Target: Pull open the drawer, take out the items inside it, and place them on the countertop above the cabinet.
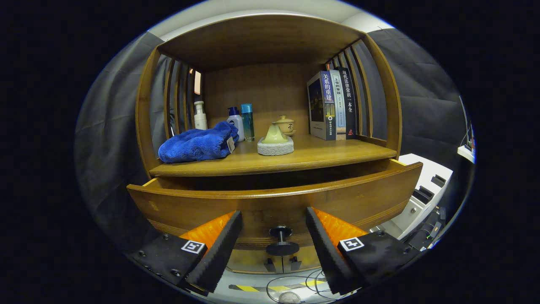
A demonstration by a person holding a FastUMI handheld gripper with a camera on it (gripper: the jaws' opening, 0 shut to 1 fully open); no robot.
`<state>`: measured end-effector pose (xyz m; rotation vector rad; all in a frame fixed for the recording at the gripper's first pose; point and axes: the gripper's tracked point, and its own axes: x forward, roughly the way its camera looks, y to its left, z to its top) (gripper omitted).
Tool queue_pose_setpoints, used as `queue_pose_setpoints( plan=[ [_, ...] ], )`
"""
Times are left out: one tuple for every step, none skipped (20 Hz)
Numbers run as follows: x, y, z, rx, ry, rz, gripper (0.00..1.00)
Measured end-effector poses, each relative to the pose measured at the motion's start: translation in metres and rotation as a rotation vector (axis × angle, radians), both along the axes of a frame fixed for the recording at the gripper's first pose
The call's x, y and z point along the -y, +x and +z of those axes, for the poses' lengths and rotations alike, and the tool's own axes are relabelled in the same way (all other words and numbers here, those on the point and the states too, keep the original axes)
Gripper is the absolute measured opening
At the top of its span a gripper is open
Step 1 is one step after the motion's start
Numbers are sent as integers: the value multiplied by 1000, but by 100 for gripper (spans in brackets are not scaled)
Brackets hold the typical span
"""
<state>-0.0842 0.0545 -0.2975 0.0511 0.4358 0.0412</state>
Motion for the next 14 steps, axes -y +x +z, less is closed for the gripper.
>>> queue_pose_setpoints(
  plan=[
    [0, 2, 0, 1, -2, 1, 100],
    [0, 5, -1, -3, -5, 3, 100],
    [1, 7, -1, -5, -3, 4, 100],
    [1, 10, -1, -8, 1, 5, 100],
    [1, 12, -2, -8, 2, 7, 100],
    [0, 19, -3, -10, 0, 9, 100],
    [0, 21, -4, -11, -2, 9, 100],
    [-1, 24, -4, -13, -2, 9, 100],
    [-1, 28, -4, -16, 1, 9, 100],
    [-2, 31, -5, -20, 2, 9, 100],
    [-2, 35, -5, -22, 3, 9, 100],
    [-2, 38, -6, -25, 6, 8, 100],
    [-2, 42, -7, -30, 10, 8, 100],
    [-2, 46, -8, -39, 17, 7, 100]
  ],
)
